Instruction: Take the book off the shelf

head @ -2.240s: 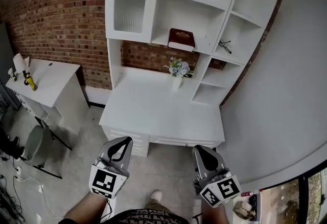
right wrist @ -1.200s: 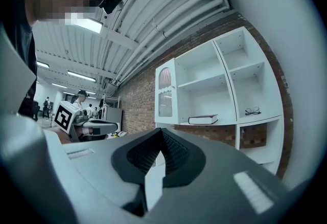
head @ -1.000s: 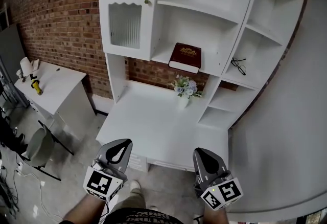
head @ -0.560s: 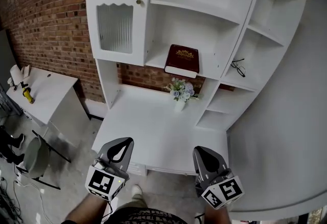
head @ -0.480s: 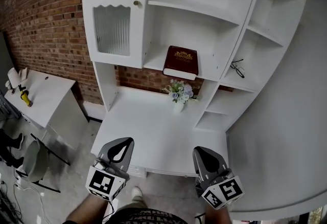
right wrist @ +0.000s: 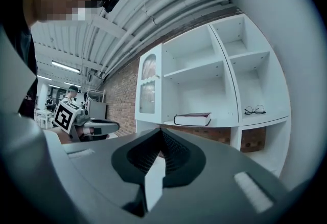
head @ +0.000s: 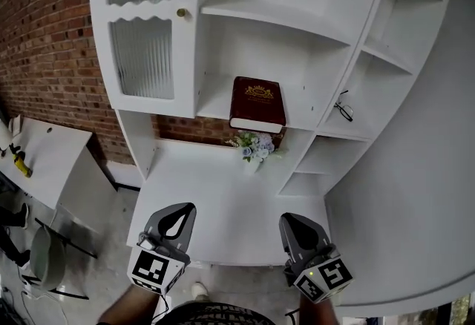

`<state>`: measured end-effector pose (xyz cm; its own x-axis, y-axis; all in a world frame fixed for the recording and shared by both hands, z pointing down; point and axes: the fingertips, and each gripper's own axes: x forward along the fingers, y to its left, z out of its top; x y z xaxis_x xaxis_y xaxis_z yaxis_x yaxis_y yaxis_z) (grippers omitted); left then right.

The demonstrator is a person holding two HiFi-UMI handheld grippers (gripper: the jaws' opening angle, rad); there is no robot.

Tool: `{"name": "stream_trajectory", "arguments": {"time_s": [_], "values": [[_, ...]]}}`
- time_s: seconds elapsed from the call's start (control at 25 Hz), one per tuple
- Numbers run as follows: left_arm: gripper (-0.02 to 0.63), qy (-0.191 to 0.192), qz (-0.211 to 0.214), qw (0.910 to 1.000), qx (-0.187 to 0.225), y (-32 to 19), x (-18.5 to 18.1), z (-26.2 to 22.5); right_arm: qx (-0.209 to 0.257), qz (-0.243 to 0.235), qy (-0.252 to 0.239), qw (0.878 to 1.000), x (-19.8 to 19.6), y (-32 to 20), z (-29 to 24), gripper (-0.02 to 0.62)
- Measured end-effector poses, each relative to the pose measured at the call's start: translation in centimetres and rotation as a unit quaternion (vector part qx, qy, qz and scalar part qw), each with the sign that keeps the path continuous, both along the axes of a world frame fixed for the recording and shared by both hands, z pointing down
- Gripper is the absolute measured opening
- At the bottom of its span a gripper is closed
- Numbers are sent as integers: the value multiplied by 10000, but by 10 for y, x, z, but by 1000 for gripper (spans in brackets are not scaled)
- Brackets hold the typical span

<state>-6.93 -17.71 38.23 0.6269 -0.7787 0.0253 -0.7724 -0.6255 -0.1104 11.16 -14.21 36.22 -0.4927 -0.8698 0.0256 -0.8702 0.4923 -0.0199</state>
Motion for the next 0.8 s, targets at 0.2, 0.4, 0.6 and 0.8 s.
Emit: {"name": "stream_trajectory", "arguments": {"time_s": [0.2,0.4,0.6,0.8], "values": [[2,-14,219,9997,61,-31,-8,-5,26,219,15,9998,-9,-21,-3,23],[2,31,488,9988,100,-48,-8,-5,1,397,70,9992,-15,-32,-3,23],[2,8,619,9981,-23,-62,-7,8,-12,528,105,9985,-10,-43,-5,23],[2,35,626,9980,-27,-75,-1,8,-39,515,77,9986,-5,-61,-3,23]]}}
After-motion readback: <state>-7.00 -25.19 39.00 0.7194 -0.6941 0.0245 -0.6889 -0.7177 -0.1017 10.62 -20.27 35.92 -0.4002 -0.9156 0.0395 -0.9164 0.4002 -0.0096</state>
